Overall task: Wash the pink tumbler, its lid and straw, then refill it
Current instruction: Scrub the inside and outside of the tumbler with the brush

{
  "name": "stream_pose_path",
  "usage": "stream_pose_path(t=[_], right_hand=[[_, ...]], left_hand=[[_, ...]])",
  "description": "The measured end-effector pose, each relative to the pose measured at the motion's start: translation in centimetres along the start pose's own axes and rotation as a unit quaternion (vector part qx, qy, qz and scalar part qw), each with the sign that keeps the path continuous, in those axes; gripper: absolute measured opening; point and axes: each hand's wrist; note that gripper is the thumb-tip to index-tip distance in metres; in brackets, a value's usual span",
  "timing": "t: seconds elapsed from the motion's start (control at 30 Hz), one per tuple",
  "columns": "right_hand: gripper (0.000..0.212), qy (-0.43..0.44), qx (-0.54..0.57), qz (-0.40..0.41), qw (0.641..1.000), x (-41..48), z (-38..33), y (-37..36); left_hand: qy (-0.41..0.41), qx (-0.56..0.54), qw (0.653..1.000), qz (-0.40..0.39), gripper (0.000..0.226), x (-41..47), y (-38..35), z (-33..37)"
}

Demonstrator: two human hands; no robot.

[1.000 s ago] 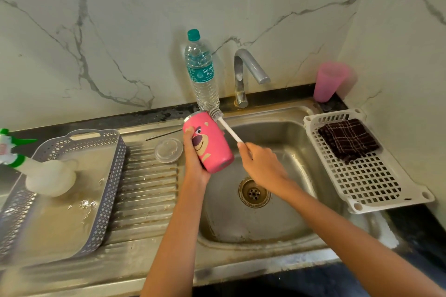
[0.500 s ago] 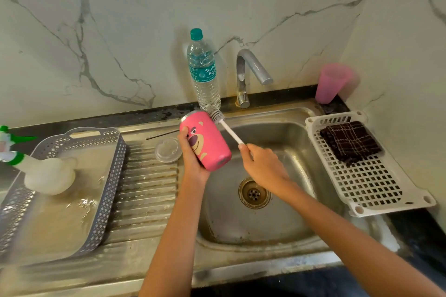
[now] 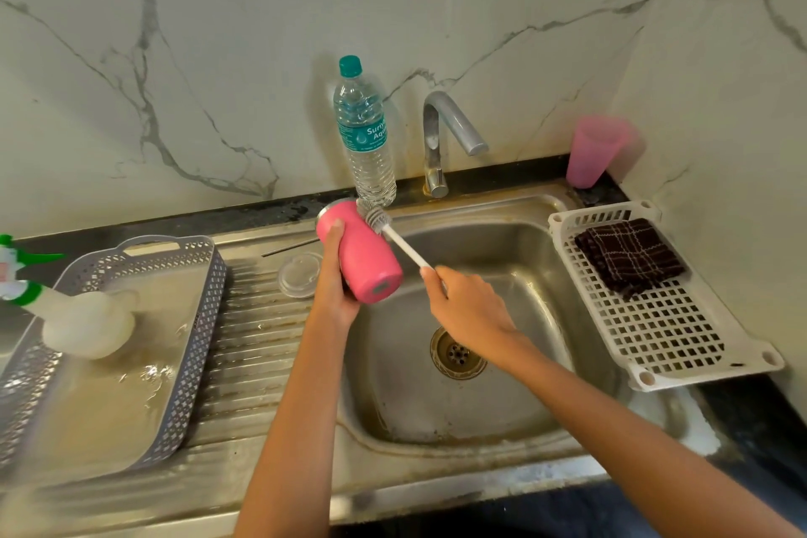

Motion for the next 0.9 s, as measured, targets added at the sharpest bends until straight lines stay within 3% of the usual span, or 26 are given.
stream_pose_path(t=[0.1,0.23,0.43,0.7,0.9], right_hand=[[0.045,0.005,0.022,0.008,1.000,0.8,-0.6,0.0],[0.043,0.002,-0.003,-0.015,1.000,-2.3,1.0,-1.6],[0.044,-0.021,0.021,0.000,1.000,-0.6,1.4,-1.0],[0.046,-0.006,0.013,-0.030,0.999,-2.6,2.2,-1.2],[0.044,0.002,0.030,-0.003,1.000,1.2,0.6,0.7]], left_hand=[[0.000,0.010,1.000,-0.006,0.072,-0.1,-0.3,0.2],[-0.025,-0.044,0.998,0.045,0.054,0.4,0.0,1.2],[0.036,0.025,0.999,0.003,0.076,-1.2,0.2,-2.1],[-0.024,-0.066,0.996,0.059,0.065,0.4,-0.5,-0.2],[0.015,-0.043,0.999,-0.022,0.071,-1.2,-1.0,-3.1]])
Point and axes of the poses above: each hand's wrist, its own x-axis towards the middle knuckle, its own y-axis out of the back of the hand, z = x × y, and after that the axes turned 1 degree about -y, right-handed
